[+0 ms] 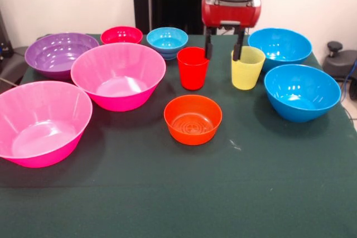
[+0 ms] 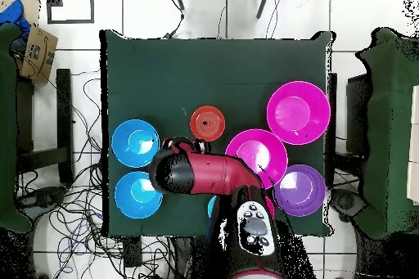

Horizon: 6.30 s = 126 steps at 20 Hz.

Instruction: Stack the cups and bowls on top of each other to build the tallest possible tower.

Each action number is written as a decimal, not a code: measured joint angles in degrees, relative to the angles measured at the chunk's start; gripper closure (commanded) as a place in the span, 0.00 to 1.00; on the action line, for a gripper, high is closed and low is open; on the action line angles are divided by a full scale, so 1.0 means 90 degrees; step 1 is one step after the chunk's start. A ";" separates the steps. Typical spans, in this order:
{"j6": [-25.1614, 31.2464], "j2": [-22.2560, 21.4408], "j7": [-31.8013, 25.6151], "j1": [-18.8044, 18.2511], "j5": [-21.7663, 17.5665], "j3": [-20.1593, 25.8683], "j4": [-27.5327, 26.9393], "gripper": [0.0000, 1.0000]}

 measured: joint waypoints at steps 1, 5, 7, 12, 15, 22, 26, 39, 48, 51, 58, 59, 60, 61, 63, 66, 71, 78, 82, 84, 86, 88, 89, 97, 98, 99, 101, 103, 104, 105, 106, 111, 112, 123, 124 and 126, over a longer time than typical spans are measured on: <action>0.0001 -0.0043 0.0031 -0.0022 0.0022 -0.0003 0.0080 0.00; -0.0001 -0.0266 0.0256 -0.0068 0.0091 -0.0029 0.0462 0.00; -0.0009 -0.0372 0.0392 -0.0079 0.0095 -0.0046 0.0648 0.00; -0.0248 -0.0471 0.0738 -0.0176 0.0095 -0.0084 0.1029 0.00; -0.0385 -0.0470 0.0842 -0.0237 0.0095 -0.0094 0.1147 0.00; -0.0757 -0.0407 0.0881 -0.0258 0.0096 -0.0168 0.1270 0.00; -0.0987 -0.0308 0.0881 -0.0260 0.0097 -0.0172 0.1269 0.00; -0.1222 -0.0151 0.0881 -0.0320 0.0099 -0.0170 0.1268 0.00; -0.1222 -0.0166 0.0881 -0.0319 0.0097 -0.0169 0.1268 0.00; -0.1222 -0.0166 0.0881 -0.0319 0.0097 -0.0169 0.1268 0.00; -0.1222 -0.0166 0.0881 -0.0303 0.0097 -0.0170 0.1268 0.00; -0.1222 -0.0162 0.0881 -0.0289 0.0099 -0.0171 0.1267 0.00; -0.1222 -0.0153 0.0881 -0.0278 0.0098 -0.0173 0.1268 0.00; -0.1222 -0.0144 0.0881 -0.0268 0.0097 -0.0174 0.1268 0.00; -0.1222 -0.0116 0.0881 -0.0242 0.0099 -0.0172 0.1267 0.00; -0.1222 -0.0070 0.0881 -0.0233 0.0099 -0.0174 0.1267 0.00; -0.1222 0.0009 0.0881 -0.0232 0.0099 -0.0173 0.1266 0.00; -0.1223 0.0182 0.0881 -0.0188 0.0100 -0.0173 0.1254 0.00; -0.1222 0.0235 0.0881 -0.0114 0.0100 -0.0172 0.1233 0.00; -0.1223 0.0258 0.0881 -0.0104 0.0100 -0.0172 0.1225 0.00; -0.1222 0.0283 0.0881 -0.0103 0.0100 -0.0172 0.1218 0.00; -0.1222 0.0328 0.0881 -0.0102 0.0100 -0.0172 0.1205 0.00; -0.1222 0.0336 0.0881 -0.0102 0.0100 -0.0172 0.1202 0.00; -0.1222 0.0344 0.0881 -0.0088 0.0100 -0.0173 0.1135 0.00; -0.1222 0.0344 0.0881 -0.0070 0.0100 -0.0179 0.1111 0.00; -0.1222 0.0344 0.0881 -0.0045 0.0100 -0.0186 0.1084 0.00; -0.1222 0.0344 0.0881 -0.0007 0.0100 -0.0195 0.1039 0.00; -0.1222 0.0345 0.0881 0.0028 0.0099 -0.0204 0.0984 0.00; -0.1222 0.0345 0.0881 0.0039 0.0099 -0.0208 0.0956 0.00; -0.1222 0.0345 0.0881 0.0049 0.0099 -0.0212 0.0929 0.00; -0.1222 0.0345 0.0881 0.0051 0.0099 -0.0212 0.0913 0.00; -0.1255 0.0357 0.0881 0.0054 0.0099 -0.0265 0.0807 0.00; -0.1267 0.0365 0.0881 0.0054 0.0099 -0.0276 0.0798 0.00; -0.1620 0.0686 0.0881 0.0052 0.0099 -0.0442 0.0715 0.00; -0.1630 0.0739 0.0881 0.0051 0.0099 -0.0444 0.0715 0.00; -0.1630 0.0769 0.0881 0.0050 0.0096 -0.0445 0.0714 0.00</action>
